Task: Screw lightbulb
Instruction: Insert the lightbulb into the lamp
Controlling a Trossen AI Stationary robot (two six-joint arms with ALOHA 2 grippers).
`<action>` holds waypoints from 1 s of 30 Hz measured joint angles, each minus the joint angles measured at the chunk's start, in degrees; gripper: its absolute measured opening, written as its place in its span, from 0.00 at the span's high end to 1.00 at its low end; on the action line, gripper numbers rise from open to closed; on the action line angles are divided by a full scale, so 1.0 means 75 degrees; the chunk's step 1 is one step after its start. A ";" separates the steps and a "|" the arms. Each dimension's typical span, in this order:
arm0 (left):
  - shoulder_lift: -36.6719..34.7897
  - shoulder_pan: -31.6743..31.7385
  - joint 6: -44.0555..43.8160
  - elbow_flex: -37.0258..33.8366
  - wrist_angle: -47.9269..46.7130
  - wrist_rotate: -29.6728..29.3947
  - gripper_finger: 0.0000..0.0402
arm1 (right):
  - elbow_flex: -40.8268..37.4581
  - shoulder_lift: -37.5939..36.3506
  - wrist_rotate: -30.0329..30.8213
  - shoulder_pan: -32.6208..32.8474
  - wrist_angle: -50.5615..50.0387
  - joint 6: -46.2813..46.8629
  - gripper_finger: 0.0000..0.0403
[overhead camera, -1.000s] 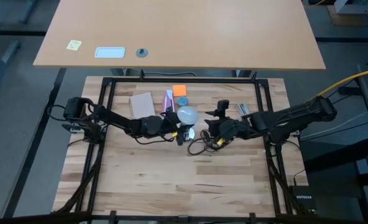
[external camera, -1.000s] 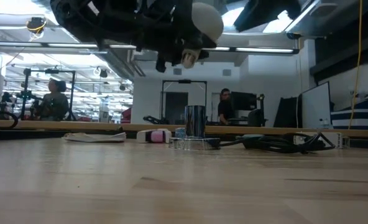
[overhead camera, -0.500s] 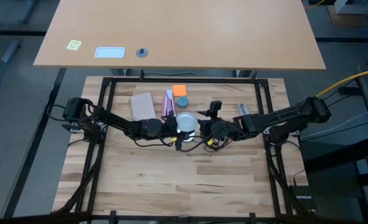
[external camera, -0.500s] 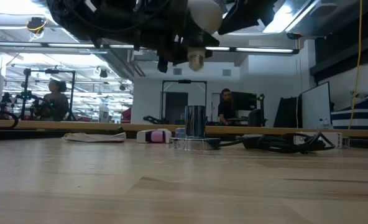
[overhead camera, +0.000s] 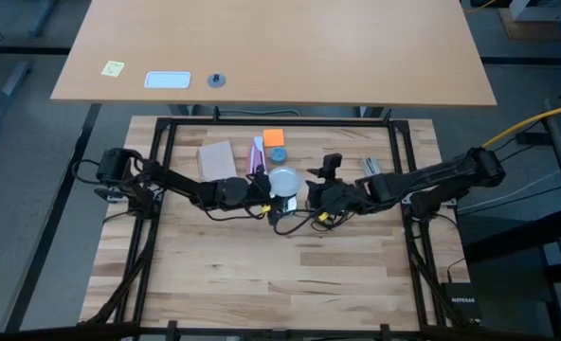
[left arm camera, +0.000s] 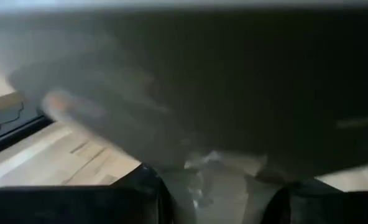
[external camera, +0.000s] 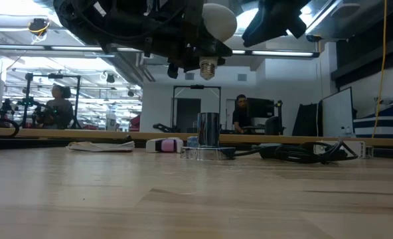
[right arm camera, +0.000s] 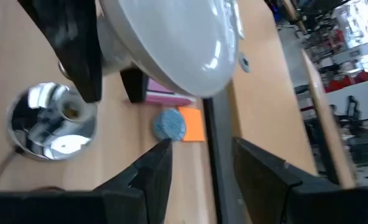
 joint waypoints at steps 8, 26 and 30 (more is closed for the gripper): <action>-0.0084 0.0294 -0.0022 -0.0005 -0.0045 0.0078 0.59 | 0.0000 -0.0888 0.0225 0.0001 -0.0721 -0.0017 0.59; -0.3703 0.0937 0.0857 -0.0003 -0.3916 0.0090 0.61 | 0.0003 -0.2098 0.0228 0.0007 -0.4682 0.2572 0.59; -0.4478 0.0922 0.0747 -0.0003 -0.4710 0.0099 0.64 | 0.0003 -0.2309 -0.0050 0.0010 -0.5167 0.2755 0.59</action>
